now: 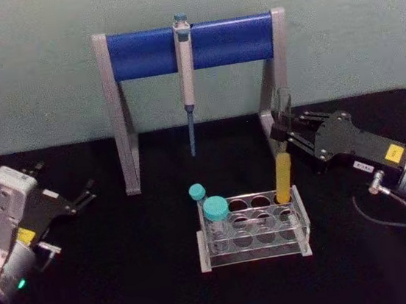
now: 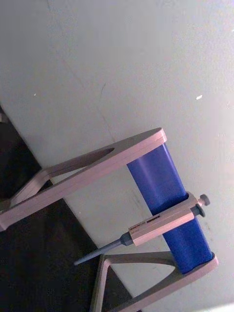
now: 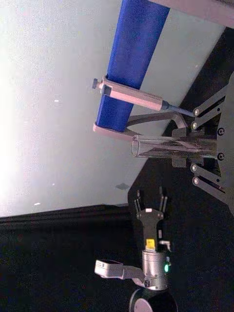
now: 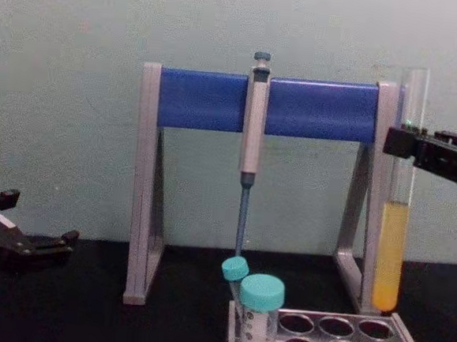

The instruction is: Pick up the test tube from the test tube rack, shake it, then place it back into the test tube rack.

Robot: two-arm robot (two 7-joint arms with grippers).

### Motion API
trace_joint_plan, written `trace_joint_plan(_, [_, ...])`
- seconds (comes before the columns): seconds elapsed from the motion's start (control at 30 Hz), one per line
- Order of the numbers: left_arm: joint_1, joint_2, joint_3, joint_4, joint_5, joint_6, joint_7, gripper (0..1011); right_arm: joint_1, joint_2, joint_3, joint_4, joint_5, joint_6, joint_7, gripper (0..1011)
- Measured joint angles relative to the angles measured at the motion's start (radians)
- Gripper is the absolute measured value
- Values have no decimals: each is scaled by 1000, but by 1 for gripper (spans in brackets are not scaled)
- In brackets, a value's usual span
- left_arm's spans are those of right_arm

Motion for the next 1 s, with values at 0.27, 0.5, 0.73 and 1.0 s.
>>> trace_joint_plan(0.27, [0,0,0,0,0,0,0,1001,-14,10,1,-3,-14,-2,-8,232])
trace_joint_plan(0.5, [0,0,0,0,0,0,0,1001,-16,10,-4,10,-30,-2,-8,230])
trace_joint_plan(0.73, [0,0,0,0,0,0,0,1001,-11,1,-15,32,-59,-3,-14,232])
trace_joint_plan(1.0, [0,0,0,0,0,0,0,1001,-4,-12,-22,58,-82,-7,-13,232])
